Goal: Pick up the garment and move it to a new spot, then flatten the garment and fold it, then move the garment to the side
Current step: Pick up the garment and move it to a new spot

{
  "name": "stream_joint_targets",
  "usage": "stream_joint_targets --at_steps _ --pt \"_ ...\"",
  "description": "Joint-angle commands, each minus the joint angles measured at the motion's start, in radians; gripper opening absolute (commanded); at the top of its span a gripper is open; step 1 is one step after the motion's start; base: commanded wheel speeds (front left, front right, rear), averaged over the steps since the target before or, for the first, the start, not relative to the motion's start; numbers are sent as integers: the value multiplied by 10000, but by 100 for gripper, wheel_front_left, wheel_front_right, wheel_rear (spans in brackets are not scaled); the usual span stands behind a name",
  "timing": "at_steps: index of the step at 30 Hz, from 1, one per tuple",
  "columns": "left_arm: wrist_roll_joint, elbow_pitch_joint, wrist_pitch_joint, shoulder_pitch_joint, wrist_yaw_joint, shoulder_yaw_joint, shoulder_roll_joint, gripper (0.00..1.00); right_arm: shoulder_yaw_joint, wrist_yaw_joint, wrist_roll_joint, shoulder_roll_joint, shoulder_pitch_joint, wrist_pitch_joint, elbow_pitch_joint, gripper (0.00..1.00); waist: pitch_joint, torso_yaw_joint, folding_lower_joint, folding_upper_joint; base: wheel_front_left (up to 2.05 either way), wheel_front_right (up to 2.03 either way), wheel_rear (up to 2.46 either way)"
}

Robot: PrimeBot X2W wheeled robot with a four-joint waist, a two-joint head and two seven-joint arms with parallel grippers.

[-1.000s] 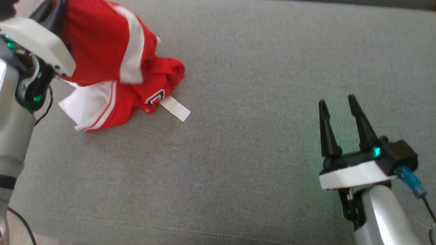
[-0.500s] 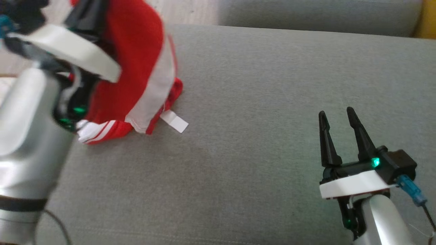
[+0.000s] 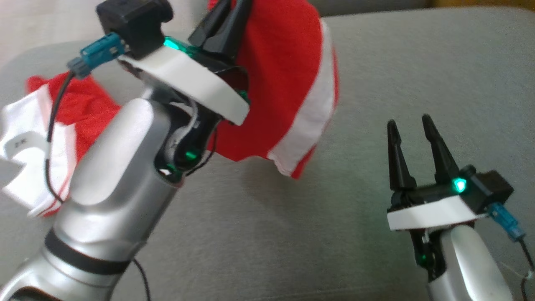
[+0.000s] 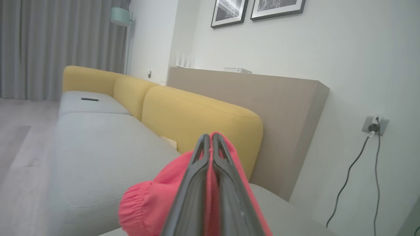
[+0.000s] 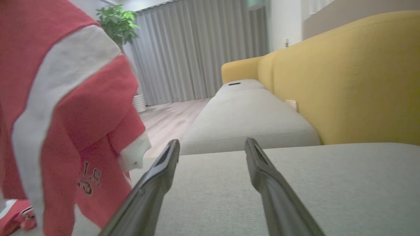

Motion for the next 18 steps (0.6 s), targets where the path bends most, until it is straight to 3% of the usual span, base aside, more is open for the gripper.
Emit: stream_joint_targets --at_steps 1,6,10,11,12,18 --pt "-52 -258 -128 -554 77 392 57 0 305 -9 126 -43 -535 -107 -407 100 364 -825 1 0 0 0 0" --pt "-227 280 -553 -656 172 505 -486 0 435 -9 366 -43 -892 -107 -532 100 824 -1735 1 0 0 0 0" --pt "-181 1399 -979 -681 160 595 -604 0 514 -9 486 -43 -1063 -107 -582 100 1091 -2154 1 0 0 0 0" --pt "-93 1763 -1124 -687 139 578 -587 67 521 -9 498 -43 -1081 -107 -589 100 1127 -2193 1 0 0 0 0" --pt "-48 2162 -1259 -671 106 579 -581 100 523 -9 503 -43 -1088 -107 -596 100 1150 -2213 1 0 0 0 0" --pt "731 4281 -2022 -547 -46 725 -256 100 316 -9 335 -43 -980 -107 -568 100 1070 -1795 1 0 0 0 0"
